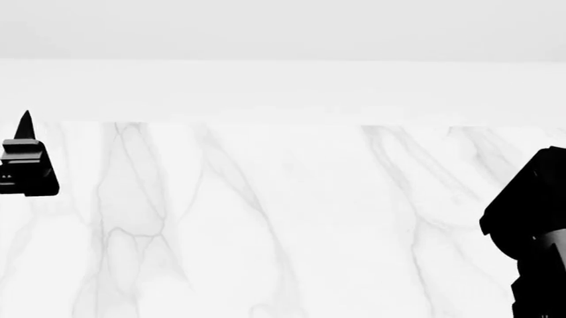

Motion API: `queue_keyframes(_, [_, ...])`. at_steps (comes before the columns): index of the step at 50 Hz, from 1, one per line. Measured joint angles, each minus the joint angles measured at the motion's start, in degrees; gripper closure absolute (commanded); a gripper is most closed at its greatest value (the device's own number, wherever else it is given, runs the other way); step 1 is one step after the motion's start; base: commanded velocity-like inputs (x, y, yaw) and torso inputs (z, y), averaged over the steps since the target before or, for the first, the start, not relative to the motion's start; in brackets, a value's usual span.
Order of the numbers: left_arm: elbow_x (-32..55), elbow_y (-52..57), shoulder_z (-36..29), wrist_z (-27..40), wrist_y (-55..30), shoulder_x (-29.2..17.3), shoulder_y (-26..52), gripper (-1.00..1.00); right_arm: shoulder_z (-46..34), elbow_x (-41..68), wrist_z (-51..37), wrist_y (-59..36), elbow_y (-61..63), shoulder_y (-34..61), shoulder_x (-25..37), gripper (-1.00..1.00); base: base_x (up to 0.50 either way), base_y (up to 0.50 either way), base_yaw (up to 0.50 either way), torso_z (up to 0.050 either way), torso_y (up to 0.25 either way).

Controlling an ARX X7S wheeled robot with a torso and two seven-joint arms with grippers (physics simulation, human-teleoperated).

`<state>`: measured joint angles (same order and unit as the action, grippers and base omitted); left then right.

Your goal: Pick up the book on the left and place it on top of the shelf.

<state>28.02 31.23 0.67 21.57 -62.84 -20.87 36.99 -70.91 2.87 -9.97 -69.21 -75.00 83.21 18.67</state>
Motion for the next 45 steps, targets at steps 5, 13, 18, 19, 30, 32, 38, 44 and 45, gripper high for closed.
queue_keyframes(5, [0.0, -0.1, -0.1, 0.1, 0.1, 0.0, 0.0, -1.0, 0.0, -0.2, -0.7, 0.4, 0.0, 0.0, -0.1, -1.0, 0.0, 0.0, 0.0, 0.0, 0.0])
queue_keyframes(13, [0.1, -0.2, -0.2, 0.2, 0.2, -0.1, 0.0, -1.0, 0.1, -0.4, -1.2, 2.9, 0.0, 0.4, -0.9, -1.0, 0.0, 0.0, 0.0, 0.0, 0.0])
queue_keyframes(18, [0.2, -0.2, -0.3, 0.2, 0.3, -0.1, 0.0, -1.0, -0.3, -0.8, -1.3, 5.8, 0.0, 1.1, -2.3, -1.0, 0.0, 0.0, 0.0, 0.0, 0.0])
queue_keyframes(19, [0.2, -0.2, -0.3, 0.2, 0.3, -0.1, 0.0, -1.0, -0.5, -1.0, -1.4, 6.4, 0.0, 1.3, -2.7, -1.0, 0.0, 0.0, 0.0, 0.0, 0.0])
queue_keyframes(30, [0.4, -0.3, -0.5, 0.4, 0.4, -0.2, -0.1, -1.0, -2.9, -2.5, -1.6, 11.7, 0.1, 3.1, -5.6, -1.0, 0.0, 0.0, 0.0, 0.0, 0.0])
queue_keyframes(32, [0.4, -0.3, -0.5, 0.4, 0.4, -0.2, -0.1, -1.0, -3.2, -2.6, -1.6, 12.3, 0.1, 3.3, -5.9, -1.0, 0.0, 0.0, 0.0, 0.0, 0.0])
queue_keyframes(38, [0.5, -0.4, -0.5, 0.5, 0.6, -0.3, -0.2, -1.0, -4.1, -2.8, -1.9, 13.6, 0.1, 3.7, -6.7, -1.0, 0.0, 0.0, 0.0, 0.0, 0.0])
queue_keyframes(44, [0.5, -0.5, -0.5, 0.5, 0.8, -0.3, -0.3, -1.0, -4.4, -2.8, -2.1, 15.1, 0.0, 4.0, -7.2, -1.0, 0.0, 0.0, 0.0, 0.0, 0.0])
queue_keyframes(45, [0.5, -0.5, -0.5, 0.5, 0.9, -0.3, -0.4, -1.0, -4.1, -2.6, -2.2, 15.8, 0.0, 4.0, -7.3, -1.0, 0.0, 0.0, 0.0, 0.0, 0.0])
